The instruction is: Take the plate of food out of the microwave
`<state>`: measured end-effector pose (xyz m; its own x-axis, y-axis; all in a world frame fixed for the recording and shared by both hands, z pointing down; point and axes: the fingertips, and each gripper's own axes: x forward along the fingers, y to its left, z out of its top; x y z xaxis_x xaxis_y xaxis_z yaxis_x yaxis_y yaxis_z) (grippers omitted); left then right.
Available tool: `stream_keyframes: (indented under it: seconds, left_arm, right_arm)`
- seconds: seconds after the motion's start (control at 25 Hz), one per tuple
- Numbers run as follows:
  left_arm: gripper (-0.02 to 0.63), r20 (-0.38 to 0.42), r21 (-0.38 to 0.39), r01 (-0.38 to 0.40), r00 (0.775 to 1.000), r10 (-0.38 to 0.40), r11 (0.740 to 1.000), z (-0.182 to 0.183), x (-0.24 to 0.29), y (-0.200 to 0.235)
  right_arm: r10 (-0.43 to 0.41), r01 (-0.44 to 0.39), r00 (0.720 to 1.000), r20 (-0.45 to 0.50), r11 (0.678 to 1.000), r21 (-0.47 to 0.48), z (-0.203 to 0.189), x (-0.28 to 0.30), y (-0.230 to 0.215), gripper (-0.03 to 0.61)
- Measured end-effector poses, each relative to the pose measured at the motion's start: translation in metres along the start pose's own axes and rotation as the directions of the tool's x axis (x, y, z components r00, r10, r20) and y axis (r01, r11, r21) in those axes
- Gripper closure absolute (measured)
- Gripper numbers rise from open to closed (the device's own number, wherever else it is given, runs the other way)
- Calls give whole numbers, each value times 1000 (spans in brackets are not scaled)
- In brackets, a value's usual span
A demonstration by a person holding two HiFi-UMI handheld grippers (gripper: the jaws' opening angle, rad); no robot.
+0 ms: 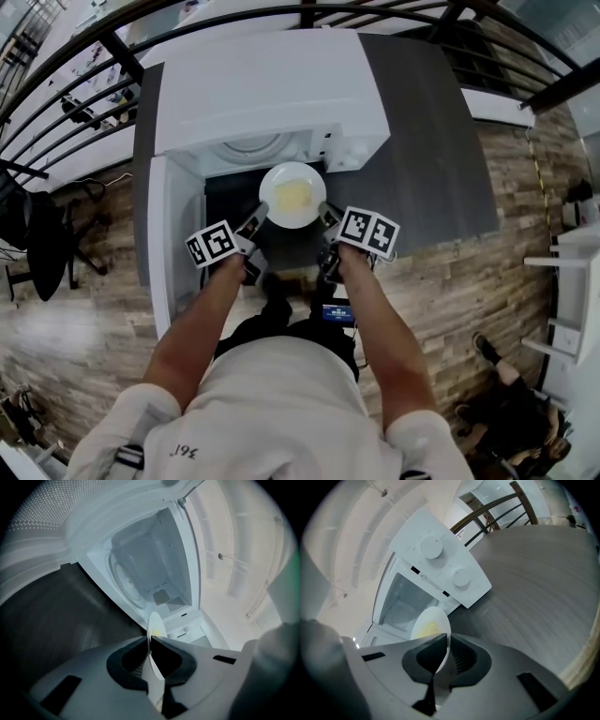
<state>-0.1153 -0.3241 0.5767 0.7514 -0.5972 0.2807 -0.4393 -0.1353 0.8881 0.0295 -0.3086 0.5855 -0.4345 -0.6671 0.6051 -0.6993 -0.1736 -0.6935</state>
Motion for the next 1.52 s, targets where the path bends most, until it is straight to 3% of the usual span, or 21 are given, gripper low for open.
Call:
stream_keyframes:
  seconds: [0.6, 0.92, 1.52]
  left_arm:
    - [586, -48, 20, 17, 999, -16, 1000, -54, 0, -25]
    - [586, -119, 38, 13, 993, -8, 999, -90, 18, -39]
    - [586, -308, 81, 83, 950, -55, 993, -158, 118, -83]
  right_arm:
    - [-2, 2, 1000, -11, 1000, -9, -11, -43, -33, 554]
    - [-27, 27, 1000, -4, 1000, 12, -8, -72, -67, 554]
    - [-132, 122, 987, 92, 986, 110, 39, -136, -162, 554]
